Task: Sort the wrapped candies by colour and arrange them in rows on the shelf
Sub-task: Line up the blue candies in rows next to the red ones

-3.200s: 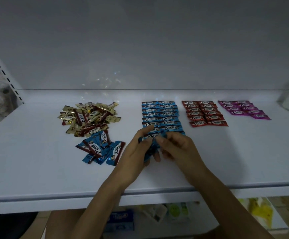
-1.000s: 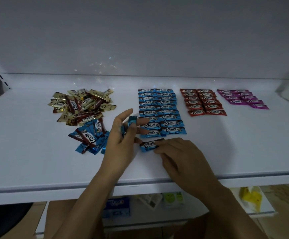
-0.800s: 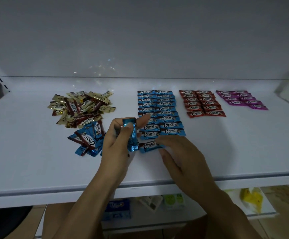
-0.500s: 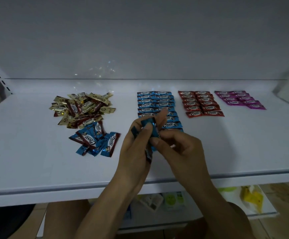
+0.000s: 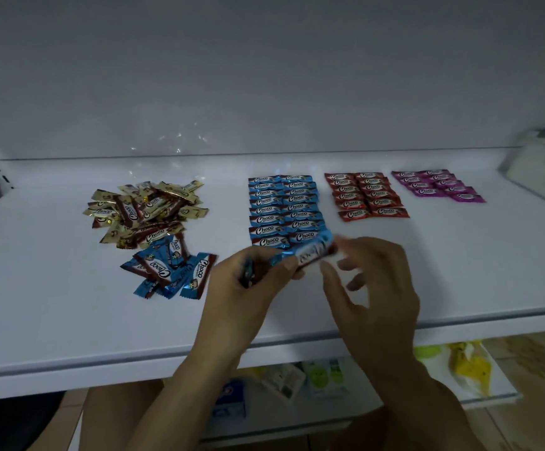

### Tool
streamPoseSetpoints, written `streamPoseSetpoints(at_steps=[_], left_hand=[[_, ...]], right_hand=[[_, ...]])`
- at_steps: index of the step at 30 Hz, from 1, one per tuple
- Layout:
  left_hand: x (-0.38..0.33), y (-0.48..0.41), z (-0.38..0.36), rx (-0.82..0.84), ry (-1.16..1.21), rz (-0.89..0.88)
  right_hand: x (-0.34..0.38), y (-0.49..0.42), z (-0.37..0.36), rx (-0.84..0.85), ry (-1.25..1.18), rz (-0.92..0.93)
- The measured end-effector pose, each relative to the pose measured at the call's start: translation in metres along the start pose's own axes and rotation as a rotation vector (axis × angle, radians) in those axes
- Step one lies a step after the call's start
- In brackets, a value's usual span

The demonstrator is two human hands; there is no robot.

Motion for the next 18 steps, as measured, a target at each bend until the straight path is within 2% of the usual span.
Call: streamPoseSetpoints(at_steps=[1, 3, 4, 6, 11, 13, 16, 18], left_hand=[[-0.003, -0.001, 0.005, -0.059, -0.009, -0.067], [-0.013, 0.002, 0.010, -0.131, -0.150, -0.315], [-0.017, 0.008, 0.007, -0.132, -0.247, -0.442], [-0.017, 0.018, -0.003, -0.095, -0.399, -0.588], [-0.014, 0.023, -0.010, -0.021, -0.632, -0.731], [-0.014, 0.019, -0.006, -0.017, -0.806, -0.738], [-0.004, 0.012, -0.001, 0.000, -1.021, -0.713], [0.003, 0.009, -0.002, 0.017, -1.103, -0.713]], right_hand=[[-0.012, 0.000, 0.002, -0.022, -0.123, -0.254], [-0.029, 0.014, -0.007, -0.014, -0.412, -0.731], [-0.030, 0.023, -0.014, 0.002, -0.521, -0.884], [-0.030, 0.031, -0.018, 0.008, -0.604, -0.978], [-0.032, 0.031, -0.023, -0.016, -0.636, -0.988], [-0.044, 0.015, -0.016, 0.030, -0.458, -0.789], [-0.058, -0.006, -0.023, 0.267, -0.061, -0.343], [-0.071, -0.003, -0.040, 0.443, 0.041, -0.200]])
Point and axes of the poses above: each hand's wrist, its own y-axis away from the middle knuckle, its own z-axis out of the back of the hand, x = y × z, the point moved 9 cm from there along -y, towards the middle knuckle, and after that the axes turned 9 degrees about -x, right-handed, at the moved point
